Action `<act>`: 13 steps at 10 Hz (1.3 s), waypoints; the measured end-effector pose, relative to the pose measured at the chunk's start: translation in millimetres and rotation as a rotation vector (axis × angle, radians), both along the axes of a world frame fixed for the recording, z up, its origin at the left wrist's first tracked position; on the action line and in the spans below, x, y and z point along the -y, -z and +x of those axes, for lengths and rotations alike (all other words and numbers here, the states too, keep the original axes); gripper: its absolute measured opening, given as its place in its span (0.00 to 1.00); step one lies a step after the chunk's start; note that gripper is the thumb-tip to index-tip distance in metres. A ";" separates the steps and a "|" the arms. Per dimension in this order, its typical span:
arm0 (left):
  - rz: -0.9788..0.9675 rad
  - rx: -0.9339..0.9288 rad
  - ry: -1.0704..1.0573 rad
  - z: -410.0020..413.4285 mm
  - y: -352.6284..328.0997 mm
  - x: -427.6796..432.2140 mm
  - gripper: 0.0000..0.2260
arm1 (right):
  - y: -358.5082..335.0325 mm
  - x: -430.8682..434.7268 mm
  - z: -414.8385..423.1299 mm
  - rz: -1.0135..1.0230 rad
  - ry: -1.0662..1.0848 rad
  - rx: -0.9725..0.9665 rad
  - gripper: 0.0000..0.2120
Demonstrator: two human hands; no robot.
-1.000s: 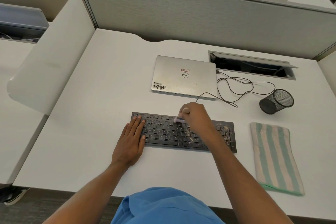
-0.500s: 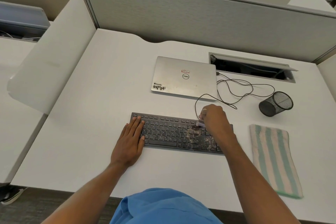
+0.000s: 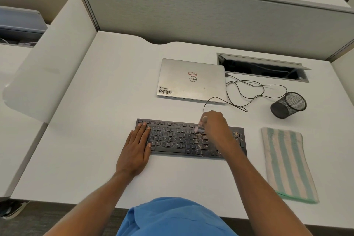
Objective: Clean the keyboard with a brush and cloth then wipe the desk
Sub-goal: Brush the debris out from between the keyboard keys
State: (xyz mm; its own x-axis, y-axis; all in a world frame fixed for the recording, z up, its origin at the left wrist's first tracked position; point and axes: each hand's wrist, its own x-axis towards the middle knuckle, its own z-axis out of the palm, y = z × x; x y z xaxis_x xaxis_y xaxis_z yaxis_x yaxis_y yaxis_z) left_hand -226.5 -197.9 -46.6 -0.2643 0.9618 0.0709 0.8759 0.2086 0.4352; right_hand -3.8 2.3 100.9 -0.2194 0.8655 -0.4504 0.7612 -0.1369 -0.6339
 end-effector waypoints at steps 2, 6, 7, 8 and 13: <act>-0.003 -0.002 0.004 -0.6 0.6 0.3 0.28 | 6.0 -9.0 14.2 0.136 -0.021 0.176 0.04; -0.017 -0.001 0.009 -1.1 0.8 0.0 0.28 | -0.5 0.1 13.5 0.163 -0.155 0.117 0.07; -0.020 0.004 0.008 -1.1 1.8 0.8 0.28 | -5.1 -1.6 21.6 0.167 -0.075 0.123 0.07; -0.019 0.009 0.013 -1.5 2.2 0.9 0.28 | -10.7 4.5 15.9 0.194 -0.113 0.110 0.08; -0.017 0.006 0.011 -1.2 0.2 0.5 0.28 | 8.6 30.9 -5.1 0.119 -0.154 0.037 0.07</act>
